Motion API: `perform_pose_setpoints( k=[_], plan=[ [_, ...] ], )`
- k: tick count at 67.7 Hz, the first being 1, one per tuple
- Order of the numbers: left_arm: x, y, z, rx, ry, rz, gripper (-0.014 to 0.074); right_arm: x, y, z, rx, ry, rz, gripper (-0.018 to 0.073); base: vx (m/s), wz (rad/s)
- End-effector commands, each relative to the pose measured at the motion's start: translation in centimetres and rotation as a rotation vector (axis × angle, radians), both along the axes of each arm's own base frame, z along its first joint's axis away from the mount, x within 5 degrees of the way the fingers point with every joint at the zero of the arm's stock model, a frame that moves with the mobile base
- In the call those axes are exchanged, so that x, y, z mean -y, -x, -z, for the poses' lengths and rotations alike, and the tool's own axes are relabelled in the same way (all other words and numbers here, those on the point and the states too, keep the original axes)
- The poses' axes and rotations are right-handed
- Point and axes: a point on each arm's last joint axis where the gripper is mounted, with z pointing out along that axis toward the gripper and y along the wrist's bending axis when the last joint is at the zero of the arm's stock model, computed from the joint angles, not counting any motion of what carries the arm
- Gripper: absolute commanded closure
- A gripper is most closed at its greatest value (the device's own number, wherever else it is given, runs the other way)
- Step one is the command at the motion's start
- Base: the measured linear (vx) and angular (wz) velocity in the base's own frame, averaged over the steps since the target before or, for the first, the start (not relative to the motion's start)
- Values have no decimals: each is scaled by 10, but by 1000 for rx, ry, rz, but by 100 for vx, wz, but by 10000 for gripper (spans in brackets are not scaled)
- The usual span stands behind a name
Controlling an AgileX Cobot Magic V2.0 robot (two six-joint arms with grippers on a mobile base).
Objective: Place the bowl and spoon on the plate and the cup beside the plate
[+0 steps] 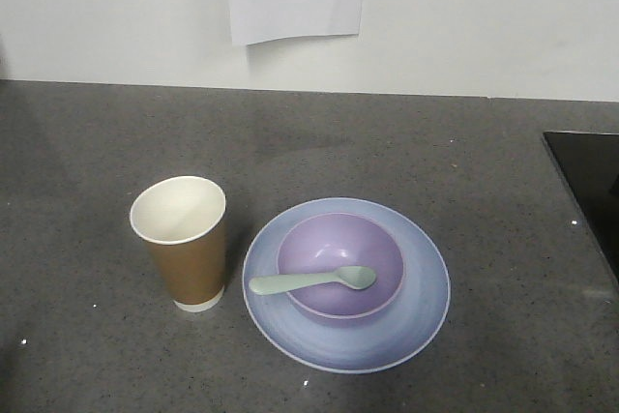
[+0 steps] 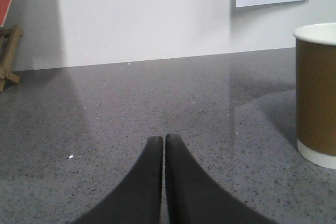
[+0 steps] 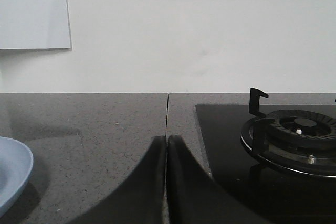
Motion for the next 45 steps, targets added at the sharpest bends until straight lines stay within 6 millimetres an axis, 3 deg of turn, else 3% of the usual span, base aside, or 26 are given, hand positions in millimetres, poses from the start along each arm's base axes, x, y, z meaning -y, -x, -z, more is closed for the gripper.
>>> perform_pose_setpoints(
  k=[1, 45],
  plan=[
    [1, 0, -9, 74, 11, 6, 604, -1, 1, -6, 81, 21, -7, 566, 0, 0],
    [1, 0, -9, 74, 11, 6, 604, -1, 1, -6, 81, 21, -7, 566, 0, 0]
  ],
)
